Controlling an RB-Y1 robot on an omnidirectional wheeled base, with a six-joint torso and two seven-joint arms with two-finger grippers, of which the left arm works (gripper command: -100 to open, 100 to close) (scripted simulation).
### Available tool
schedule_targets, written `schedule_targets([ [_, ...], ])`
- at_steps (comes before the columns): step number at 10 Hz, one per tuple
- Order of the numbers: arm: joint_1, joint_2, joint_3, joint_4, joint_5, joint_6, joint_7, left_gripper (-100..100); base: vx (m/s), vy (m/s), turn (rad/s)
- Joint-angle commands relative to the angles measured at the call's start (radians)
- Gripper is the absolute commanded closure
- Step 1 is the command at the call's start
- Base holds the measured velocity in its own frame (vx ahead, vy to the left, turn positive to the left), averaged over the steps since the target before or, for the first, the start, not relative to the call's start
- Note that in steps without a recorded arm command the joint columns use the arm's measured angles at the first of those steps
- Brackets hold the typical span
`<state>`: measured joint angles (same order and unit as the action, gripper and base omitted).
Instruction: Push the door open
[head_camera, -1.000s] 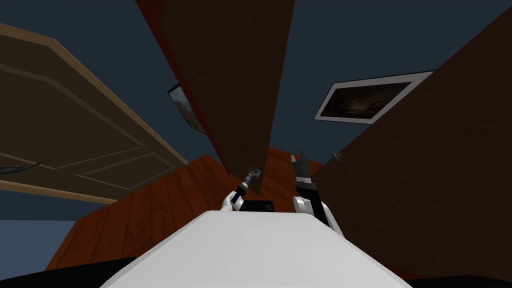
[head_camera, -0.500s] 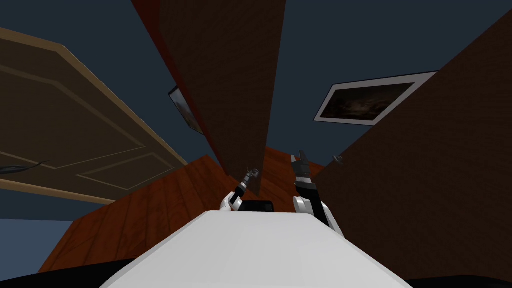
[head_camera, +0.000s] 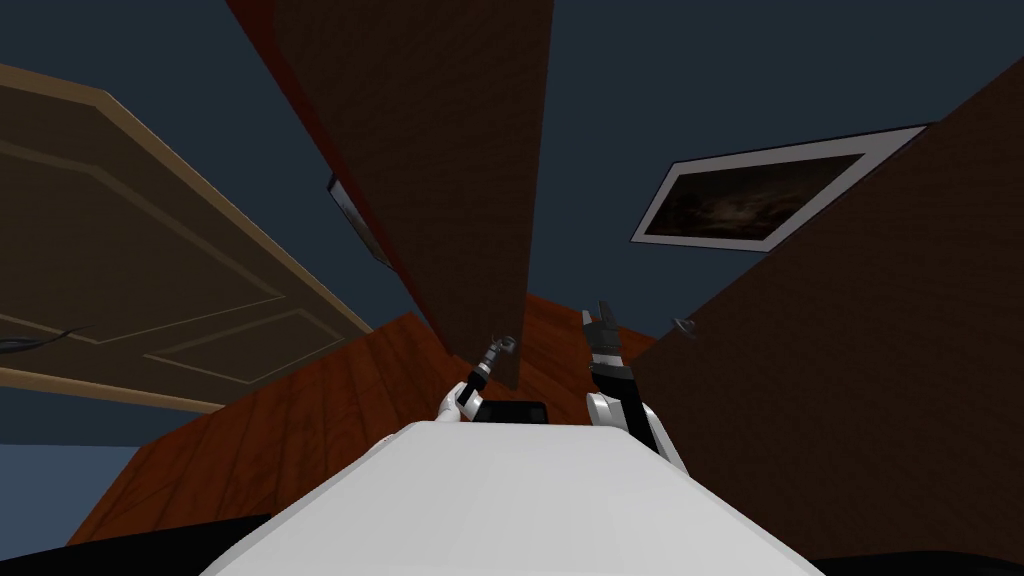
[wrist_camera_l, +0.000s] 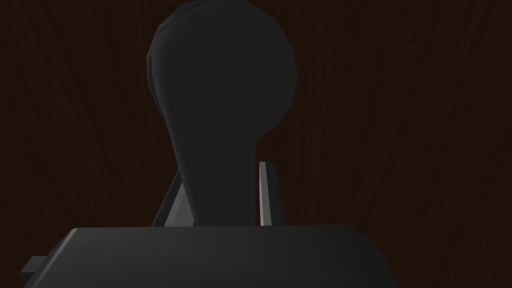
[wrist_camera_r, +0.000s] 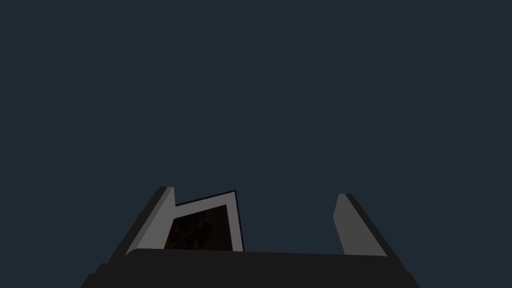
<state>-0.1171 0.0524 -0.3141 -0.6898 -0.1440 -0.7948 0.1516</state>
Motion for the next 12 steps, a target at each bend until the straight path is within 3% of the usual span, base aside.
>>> schedule_targets([
  [1, -0.004, 0.013, 0.034, -0.003, 0.015, -0.002, -0.013, 100, 0.125, -0.126, 0.035],
  [7, -0.010, 0.014, 0.105, 0.007, 0.050, 0.005, -0.046, 100, 0.156, -0.164, 0.071],
  [12, -0.014, -0.003, 0.165, 0.014, 0.079, 0.011, -0.073, 100, 0.138, -0.139, 0.065],
])
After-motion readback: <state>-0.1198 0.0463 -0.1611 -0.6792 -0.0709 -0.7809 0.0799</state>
